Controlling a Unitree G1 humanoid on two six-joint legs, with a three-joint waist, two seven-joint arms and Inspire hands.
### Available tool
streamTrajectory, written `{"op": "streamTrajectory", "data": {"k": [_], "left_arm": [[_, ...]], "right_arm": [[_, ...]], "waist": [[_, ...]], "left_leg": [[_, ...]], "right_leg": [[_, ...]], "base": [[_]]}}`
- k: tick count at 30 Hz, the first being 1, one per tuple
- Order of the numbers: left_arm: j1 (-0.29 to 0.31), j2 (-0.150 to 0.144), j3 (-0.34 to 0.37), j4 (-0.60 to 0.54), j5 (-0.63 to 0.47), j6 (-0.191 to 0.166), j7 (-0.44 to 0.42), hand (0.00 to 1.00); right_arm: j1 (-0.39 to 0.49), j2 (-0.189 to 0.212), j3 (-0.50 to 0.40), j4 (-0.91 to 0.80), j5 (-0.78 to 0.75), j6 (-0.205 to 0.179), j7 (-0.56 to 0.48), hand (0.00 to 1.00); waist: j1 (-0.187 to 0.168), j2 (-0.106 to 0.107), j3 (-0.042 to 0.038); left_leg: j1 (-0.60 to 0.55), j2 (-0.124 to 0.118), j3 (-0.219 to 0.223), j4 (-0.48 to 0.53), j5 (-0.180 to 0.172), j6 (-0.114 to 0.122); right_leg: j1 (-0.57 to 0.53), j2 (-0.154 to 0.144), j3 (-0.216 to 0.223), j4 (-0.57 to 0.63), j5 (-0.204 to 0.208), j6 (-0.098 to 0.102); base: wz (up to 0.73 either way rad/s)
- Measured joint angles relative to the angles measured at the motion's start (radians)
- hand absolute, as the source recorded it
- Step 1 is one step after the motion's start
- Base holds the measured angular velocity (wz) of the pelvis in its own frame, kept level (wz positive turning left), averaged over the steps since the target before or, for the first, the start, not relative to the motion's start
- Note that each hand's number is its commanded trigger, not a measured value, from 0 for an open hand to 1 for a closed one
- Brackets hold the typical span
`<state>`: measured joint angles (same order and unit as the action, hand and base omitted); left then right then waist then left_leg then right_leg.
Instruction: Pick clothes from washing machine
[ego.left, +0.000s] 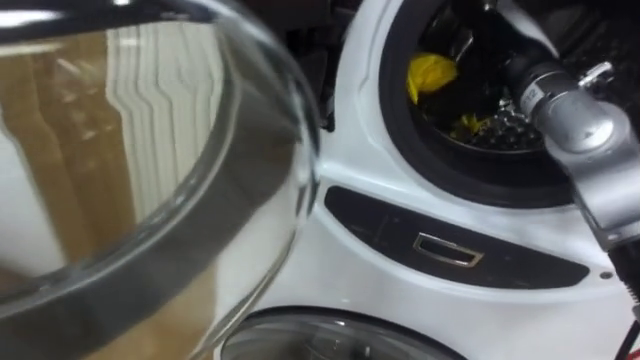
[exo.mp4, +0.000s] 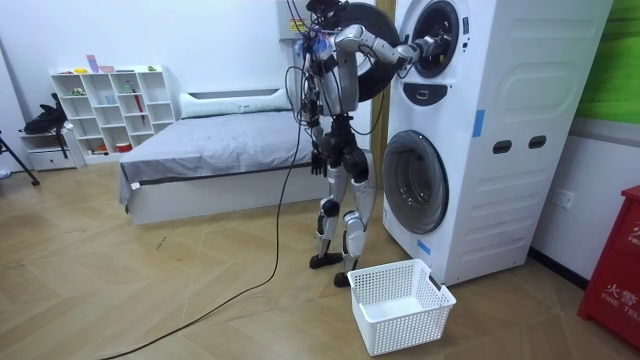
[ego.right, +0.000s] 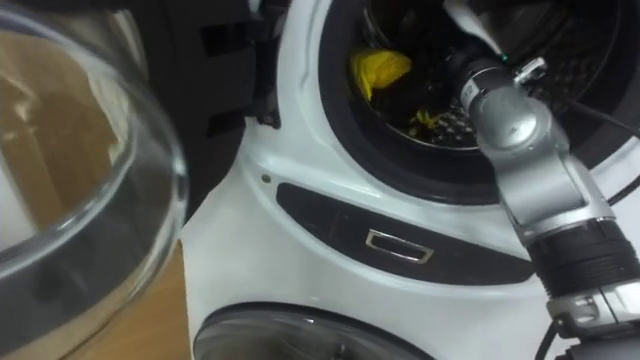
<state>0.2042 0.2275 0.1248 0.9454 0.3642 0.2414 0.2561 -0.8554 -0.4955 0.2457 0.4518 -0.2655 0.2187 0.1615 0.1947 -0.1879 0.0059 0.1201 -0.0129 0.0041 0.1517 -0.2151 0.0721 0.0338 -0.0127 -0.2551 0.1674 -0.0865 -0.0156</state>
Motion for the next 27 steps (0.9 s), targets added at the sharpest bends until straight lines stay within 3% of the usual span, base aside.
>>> {"op": "streamTrajectory", "data": {"k": [2,9,10,11,12,19,27], "left_arm": [[-0.004,0.003,0.000,0.000,0.000,0.006,-0.005,0.00],[-0.008,0.014,-0.005,-0.001,0.000,0.037,-0.032,0.00],[-0.009,0.013,-0.005,-0.001,0.001,0.039,-0.040,0.00],[-0.009,0.014,-0.004,-0.001,0.001,0.040,-0.045,0.00],[-0.009,0.014,-0.003,-0.001,0.001,0.046,-0.053,0.00],[-0.032,0.033,-0.006,0.002,-0.040,0.077,-0.073,0.00],[-0.065,0.059,-0.031,0.027,-0.058,0.070,-0.069,0.00]], "right_arm": [[-0.005,0.000,0.012,0.006,-0.047,0.016,0.041,0.00],[-0.015,-0.002,0.011,0.052,-0.093,0.036,0.130,0.00],[-0.020,-0.002,0.009,0.060,-0.093,0.043,0.163,0.14],[-0.020,-0.002,0.009,0.060,-0.093,0.047,0.178,0.51],[-0.020,-0.003,0.009,0.059,-0.095,0.056,0.209,1.00],[-0.009,-0.024,0.018,0.083,-0.139,0.101,0.300,1.00],[-0.002,-0.038,0.007,0.083,-0.142,0.102,0.286,1.00]], "waist": [[0.005,-0.010,-0.0016],[0.005,-0.011,0.0001],[0.005,-0.010,0.0001],[0.004,-0.010,0.0001],[0.003,-0.010,0.0000],[0.003,-0.008,0.0013],[0.007,0.001,0.0063]], "left_leg": [[0.001,-0.001,-0.002,0.005,0.000,0.000],[0.010,0.000,-0.013,0.010,0.000,-0.001],[0.010,-0.001,-0.013,0.011,0.000,-0.001],[0.010,-0.001,-0.013,0.011,0.000,-0.001],[0.010,-0.001,-0.014,0.011,0.000,-0.001],[0.031,0.000,-0.021,0.007,-0.001,-0.003],[0.042,0.002,-0.028,-0.004,-0.005,-0.008]], "right_leg": [[0.005,-0.002,-0.012,0.000,0.000,-0.001],[0.019,-0.002,-0.023,0.000,0.001,-0.001],[0.019,-0.002,-0.022,0.000,0.001,-0.001],[0.019,-0.002,-0.022,0.000,0.001,-0.001],[0.020,-0.003,-0.023,0.000,0.001,-0.001],[0.051,0.002,-0.023,-0.022,0.001,-0.002],[0.066,0.012,-0.022,-0.034,0.002,-0.002]], "base": [[0.02],[0.05],[0.00],[0.00],[0.00],[0.04],[0.04]]}}
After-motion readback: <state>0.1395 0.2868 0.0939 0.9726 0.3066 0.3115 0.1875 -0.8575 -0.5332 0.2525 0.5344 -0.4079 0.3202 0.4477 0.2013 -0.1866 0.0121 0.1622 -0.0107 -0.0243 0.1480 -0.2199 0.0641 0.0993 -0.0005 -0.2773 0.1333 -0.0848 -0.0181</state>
